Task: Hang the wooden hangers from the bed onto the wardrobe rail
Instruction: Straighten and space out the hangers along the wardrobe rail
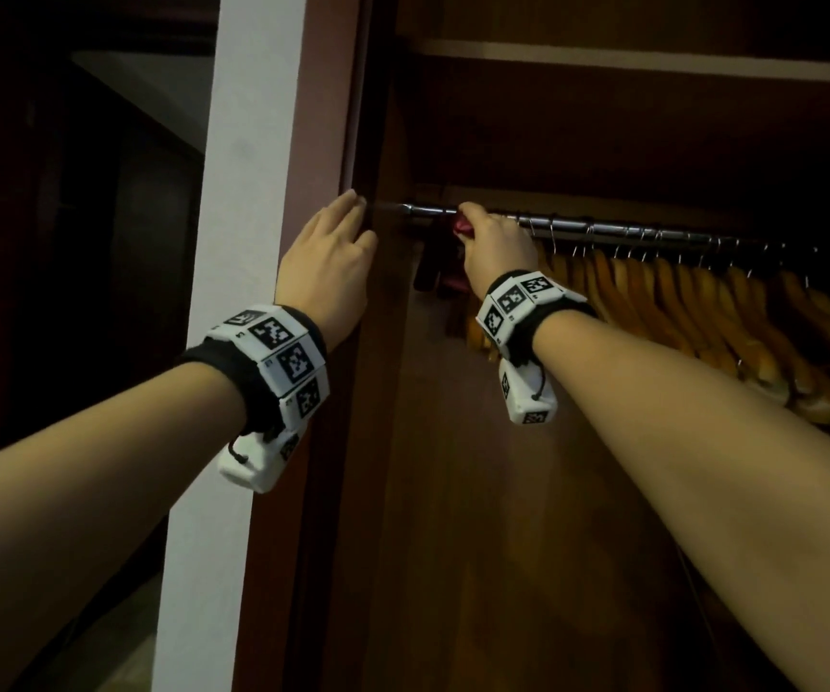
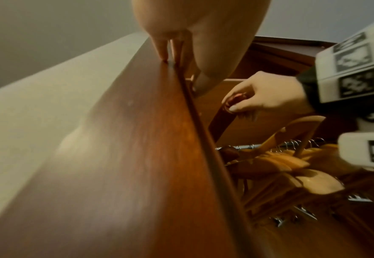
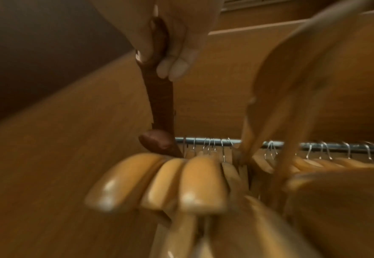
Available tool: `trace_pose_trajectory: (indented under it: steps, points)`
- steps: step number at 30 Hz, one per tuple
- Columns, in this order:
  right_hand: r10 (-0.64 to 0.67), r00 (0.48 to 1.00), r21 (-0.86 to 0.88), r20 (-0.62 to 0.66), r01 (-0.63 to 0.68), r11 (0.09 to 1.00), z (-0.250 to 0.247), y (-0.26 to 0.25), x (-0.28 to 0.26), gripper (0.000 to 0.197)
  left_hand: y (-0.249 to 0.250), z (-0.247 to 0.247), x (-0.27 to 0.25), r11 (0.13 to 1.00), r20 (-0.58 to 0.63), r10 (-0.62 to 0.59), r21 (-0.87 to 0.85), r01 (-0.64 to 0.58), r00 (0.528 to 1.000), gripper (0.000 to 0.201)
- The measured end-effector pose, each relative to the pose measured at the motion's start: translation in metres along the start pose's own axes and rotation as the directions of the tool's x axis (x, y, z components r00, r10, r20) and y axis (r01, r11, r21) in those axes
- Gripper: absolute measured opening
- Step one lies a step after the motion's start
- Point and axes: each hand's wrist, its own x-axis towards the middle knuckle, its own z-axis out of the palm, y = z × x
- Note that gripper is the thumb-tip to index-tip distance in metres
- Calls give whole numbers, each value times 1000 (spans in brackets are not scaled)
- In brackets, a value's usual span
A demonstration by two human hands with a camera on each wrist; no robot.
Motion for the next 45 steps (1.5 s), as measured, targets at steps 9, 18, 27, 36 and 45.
trace_pose_trajectory:
  steps: [9,18,27,36,45]
  points:
    - [-24,1000,-18,-8,24,1000,18,-13,27,38,-8,4,-6,999,-38,35,-9,-35,999,33]
    - [23,1000,14,-20,-22,1000,21,-9,22,39,-12,5,-9,999,-39,53,-6,-53,998,33]
    - [116,950,148,291,-164,975,35,-9,25,41,-14,4,-8,999,-16,53,5,-53,998,28]
    - [89,933,25,348,-104,994,39,7,-4,56,2,13,-8,1000,-46,-14,-2,14,999,28]
    - [145,982,-290,120,-105,951,-14,60,-23,46,56,57,29,955,94,-121,-259,141,988,33]
